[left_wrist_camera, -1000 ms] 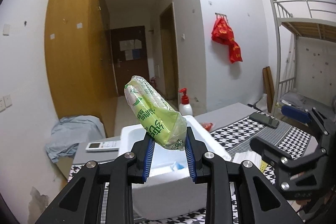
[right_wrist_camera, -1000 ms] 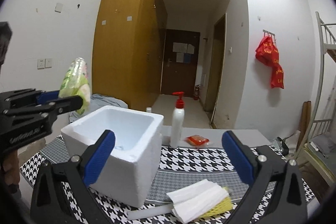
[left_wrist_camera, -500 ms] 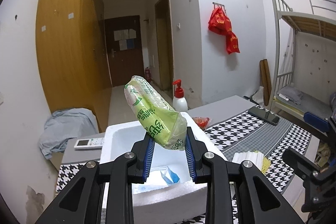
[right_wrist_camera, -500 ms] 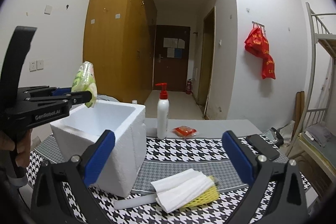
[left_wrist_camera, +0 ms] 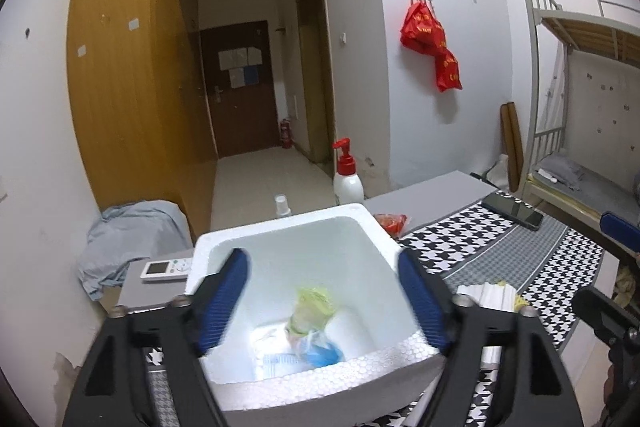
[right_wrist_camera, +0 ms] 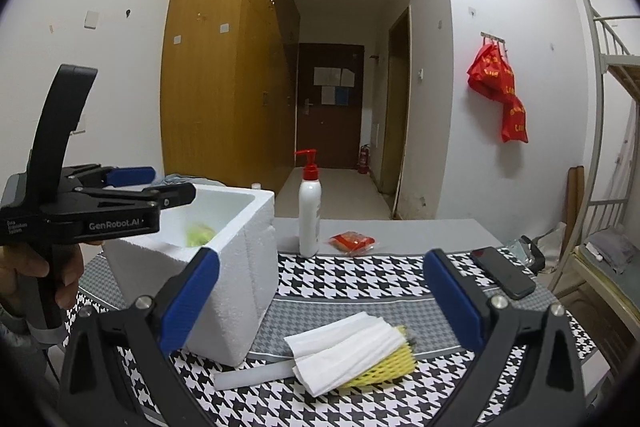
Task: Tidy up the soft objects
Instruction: 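Lower the green wipes packet into the foam box and open the left tool, then withdraw both tools from the foam box toward the white cloths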
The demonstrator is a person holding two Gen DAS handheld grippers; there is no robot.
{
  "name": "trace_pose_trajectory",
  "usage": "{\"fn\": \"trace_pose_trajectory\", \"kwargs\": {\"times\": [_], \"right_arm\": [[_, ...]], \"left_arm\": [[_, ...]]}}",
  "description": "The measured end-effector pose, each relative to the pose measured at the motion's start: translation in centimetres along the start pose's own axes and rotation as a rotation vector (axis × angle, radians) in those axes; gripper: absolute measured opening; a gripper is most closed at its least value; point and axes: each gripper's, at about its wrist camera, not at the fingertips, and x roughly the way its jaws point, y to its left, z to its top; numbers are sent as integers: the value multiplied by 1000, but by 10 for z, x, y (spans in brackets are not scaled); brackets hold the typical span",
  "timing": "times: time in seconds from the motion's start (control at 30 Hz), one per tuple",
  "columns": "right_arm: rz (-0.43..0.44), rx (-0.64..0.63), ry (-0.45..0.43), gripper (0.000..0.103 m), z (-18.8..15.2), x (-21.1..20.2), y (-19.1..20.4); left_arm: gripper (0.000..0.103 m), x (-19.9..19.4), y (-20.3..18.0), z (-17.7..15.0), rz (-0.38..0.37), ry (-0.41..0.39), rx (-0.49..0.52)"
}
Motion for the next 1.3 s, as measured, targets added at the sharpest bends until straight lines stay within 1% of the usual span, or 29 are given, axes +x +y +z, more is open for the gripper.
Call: {"fn": "trace_pose_trajectory", "kwargs": {"times": [0.1,0.2,0.43,0.77,0.87,1.07,1.3], "right_arm": [[-7,5,0,103,0,-1,-2],[-12,18,-3,103,0,-3,-6],[-20,36,-4,103,-2,-11,-13],[-12,44,-20,103,-1,-32,-22],[-10,41,-26,103,-1,-40,-24],[-8,41,-41,103,0,-56,-30],[0,38,-51,103,-4,-73,-38]], "left_arm": [[98,-6,0,-1,5,-24,-7],[102,-15,-1,-1,-8,-45,-19],[102,-40,-10,-7,-38,-78,-32],[102,-68,-20,-12,-25,-107,-46],[102,-78,-23,-15,-33,-116,-54],[102,-96,-35,-17,-18,-135,-52],[102,-112,-47,-24,-13,-140,-61]]}}
